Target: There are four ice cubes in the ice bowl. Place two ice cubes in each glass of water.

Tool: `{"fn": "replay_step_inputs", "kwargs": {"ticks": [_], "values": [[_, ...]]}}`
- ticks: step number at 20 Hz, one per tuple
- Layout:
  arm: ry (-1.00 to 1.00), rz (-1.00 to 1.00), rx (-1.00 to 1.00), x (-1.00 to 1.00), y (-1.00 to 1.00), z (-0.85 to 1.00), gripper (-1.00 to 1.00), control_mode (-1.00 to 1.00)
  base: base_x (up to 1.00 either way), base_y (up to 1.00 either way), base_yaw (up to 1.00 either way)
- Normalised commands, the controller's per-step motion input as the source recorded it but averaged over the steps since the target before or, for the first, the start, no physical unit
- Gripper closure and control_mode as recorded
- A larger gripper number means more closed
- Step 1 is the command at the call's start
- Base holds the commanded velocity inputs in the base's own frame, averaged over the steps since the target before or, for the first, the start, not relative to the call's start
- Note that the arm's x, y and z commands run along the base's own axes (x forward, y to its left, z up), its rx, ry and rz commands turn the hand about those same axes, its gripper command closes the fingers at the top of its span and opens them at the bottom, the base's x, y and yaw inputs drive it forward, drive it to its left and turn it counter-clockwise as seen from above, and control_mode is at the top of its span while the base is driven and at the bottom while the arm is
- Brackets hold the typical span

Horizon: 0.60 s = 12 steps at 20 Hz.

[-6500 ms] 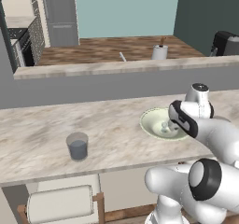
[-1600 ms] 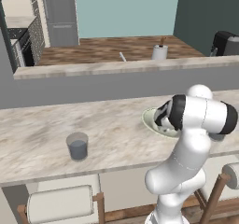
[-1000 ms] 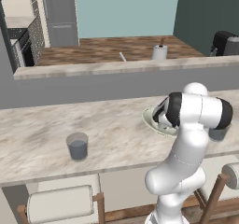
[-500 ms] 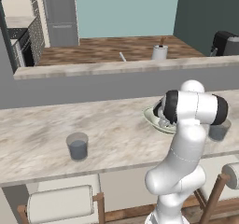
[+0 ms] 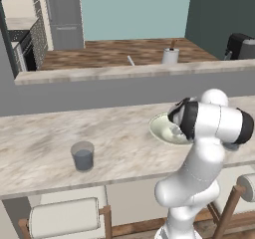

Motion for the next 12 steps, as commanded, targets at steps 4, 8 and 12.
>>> {"fn": "replay_step_inputs", "kwargs": {"ticks": [4, 8, 12], "values": [[0.00, 0.10, 0.00, -0.35, 0.10, 0.79, 1.00, -1.00, 0.00, 0.00, 0.00], [0.02, 0.06, 0.00, -0.29, 0.13, 0.94, 1.00, -1.00, 0.00, 0.00, 0.00], [0.21, 0.04, 0.00, -0.21, 0.10, 0.86, 1.00, -1.00, 0.00, 0.00, 0.00]]}}
